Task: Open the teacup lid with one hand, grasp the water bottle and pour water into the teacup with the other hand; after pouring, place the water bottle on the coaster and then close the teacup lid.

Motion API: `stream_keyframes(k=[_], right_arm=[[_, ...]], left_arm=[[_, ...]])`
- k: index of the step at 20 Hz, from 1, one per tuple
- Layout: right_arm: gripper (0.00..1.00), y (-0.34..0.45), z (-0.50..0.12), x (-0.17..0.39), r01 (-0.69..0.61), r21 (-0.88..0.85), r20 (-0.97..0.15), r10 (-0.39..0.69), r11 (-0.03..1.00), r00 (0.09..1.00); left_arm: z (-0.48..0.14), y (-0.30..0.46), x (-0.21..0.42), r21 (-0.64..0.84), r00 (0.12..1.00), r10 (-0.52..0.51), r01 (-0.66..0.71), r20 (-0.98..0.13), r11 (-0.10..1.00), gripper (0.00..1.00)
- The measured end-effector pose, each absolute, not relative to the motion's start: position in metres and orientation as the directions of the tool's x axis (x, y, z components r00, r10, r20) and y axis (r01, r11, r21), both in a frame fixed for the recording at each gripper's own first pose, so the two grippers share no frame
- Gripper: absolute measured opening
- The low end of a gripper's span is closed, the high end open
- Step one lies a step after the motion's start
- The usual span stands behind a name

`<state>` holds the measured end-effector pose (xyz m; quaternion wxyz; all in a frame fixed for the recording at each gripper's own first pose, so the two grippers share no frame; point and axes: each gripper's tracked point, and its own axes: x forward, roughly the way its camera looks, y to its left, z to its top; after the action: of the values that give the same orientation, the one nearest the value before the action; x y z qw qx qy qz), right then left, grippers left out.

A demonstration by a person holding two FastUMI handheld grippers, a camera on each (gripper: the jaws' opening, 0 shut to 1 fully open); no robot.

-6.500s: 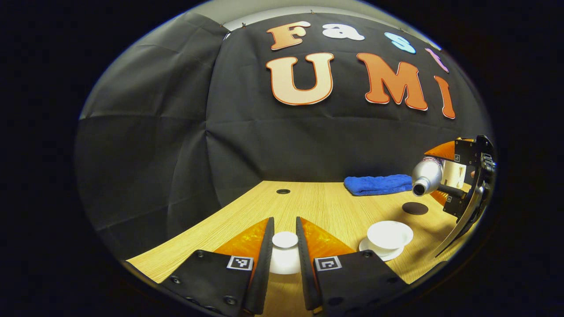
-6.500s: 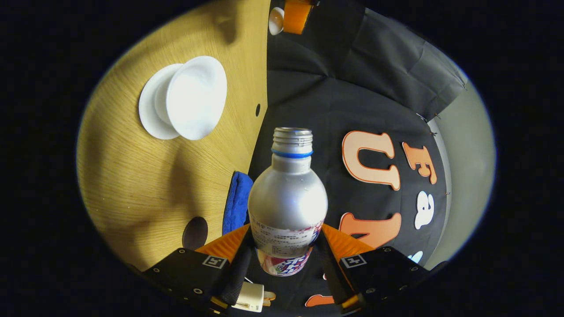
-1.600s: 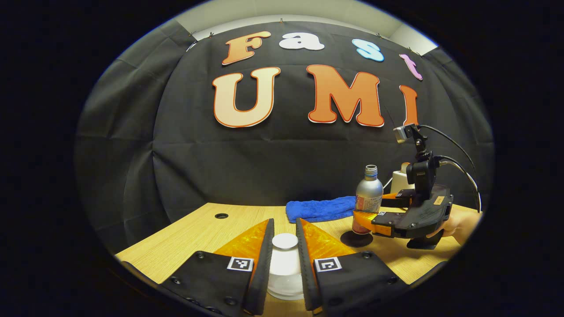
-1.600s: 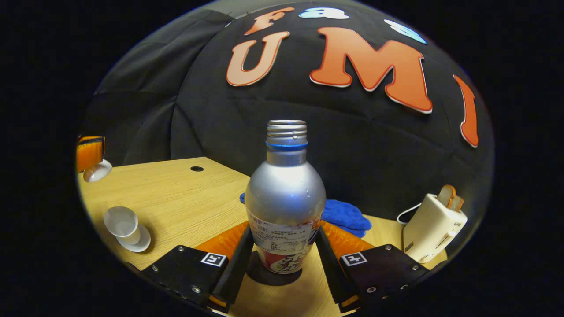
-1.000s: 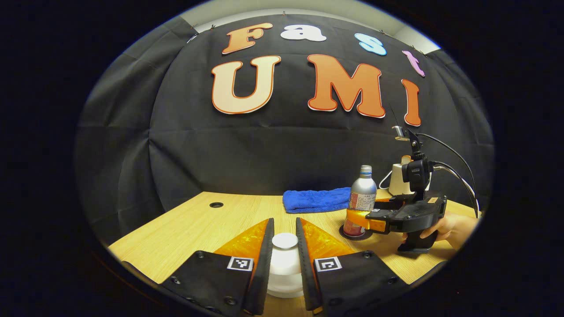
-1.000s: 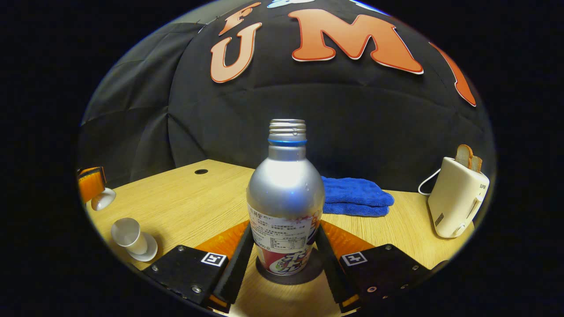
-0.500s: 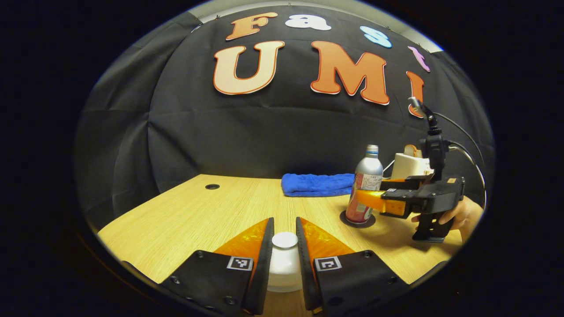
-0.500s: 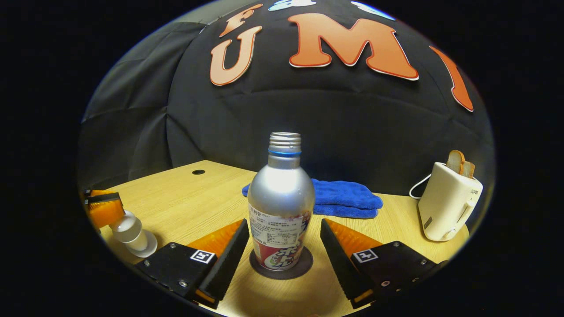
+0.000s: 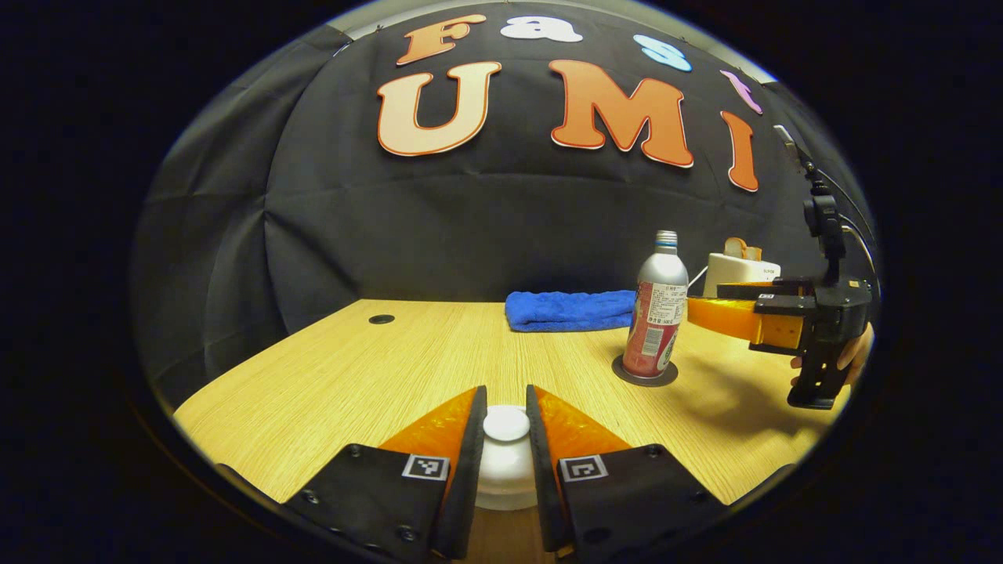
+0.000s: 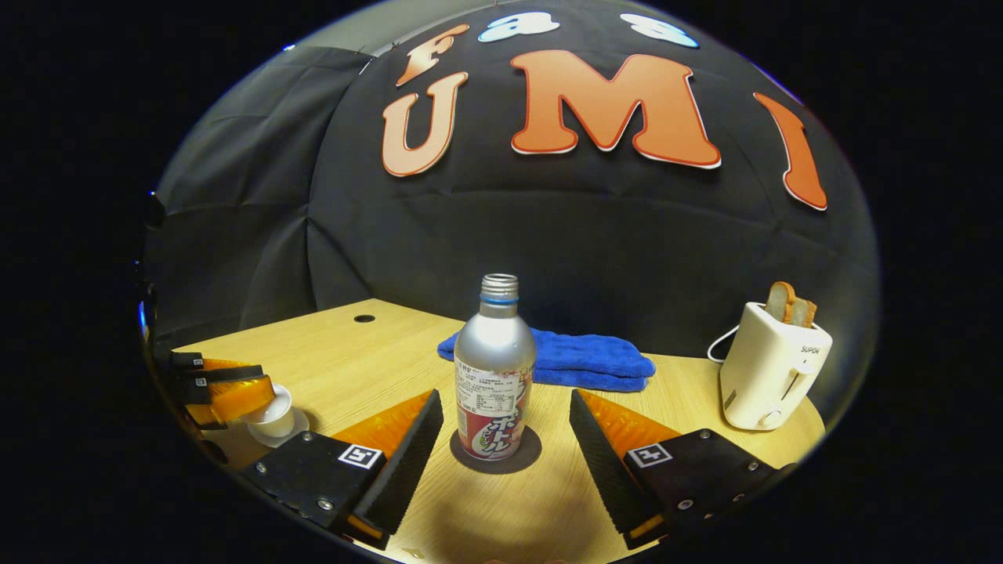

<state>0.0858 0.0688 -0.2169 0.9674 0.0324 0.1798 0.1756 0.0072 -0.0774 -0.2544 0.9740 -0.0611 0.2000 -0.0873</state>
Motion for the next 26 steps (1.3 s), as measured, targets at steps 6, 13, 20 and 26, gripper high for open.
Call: stream_keyframes(k=[6,13,20,26], right_arm=[[0.98,0.046,-0.196,0.067,-0.302,0.137,-0.302,0.33,0.943,0.894],[0.98,0.022,-0.153,0.04,-0.251,0.106,-0.216,0.269,0.962,0.939],[0.97,0.007,-0.097,0.016,-0.215,0.085,-0.12,0.224,0.973,0.967],[0.97,-0.005,-0.078,0.001,-0.189,0.09,-0.088,0.197,0.978,0.976]], left_arm=[[-0.244,-0.072,0.006,-0.137,0.919,-0.177,0.137,-0.351,0.981,0.46],[-0.169,-0.092,0.011,-0.129,0.959,-0.185,0.16,-0.214,0.979,0.71],[-0.073,-0.106,0.01,-0.143,0.976,-0.206,0.195,-0.065,0.97,0.93],[-0.046,-0.095,0.001,-0.162,0.98,-0.199,0.193,-0.019,0.968,0.96]])
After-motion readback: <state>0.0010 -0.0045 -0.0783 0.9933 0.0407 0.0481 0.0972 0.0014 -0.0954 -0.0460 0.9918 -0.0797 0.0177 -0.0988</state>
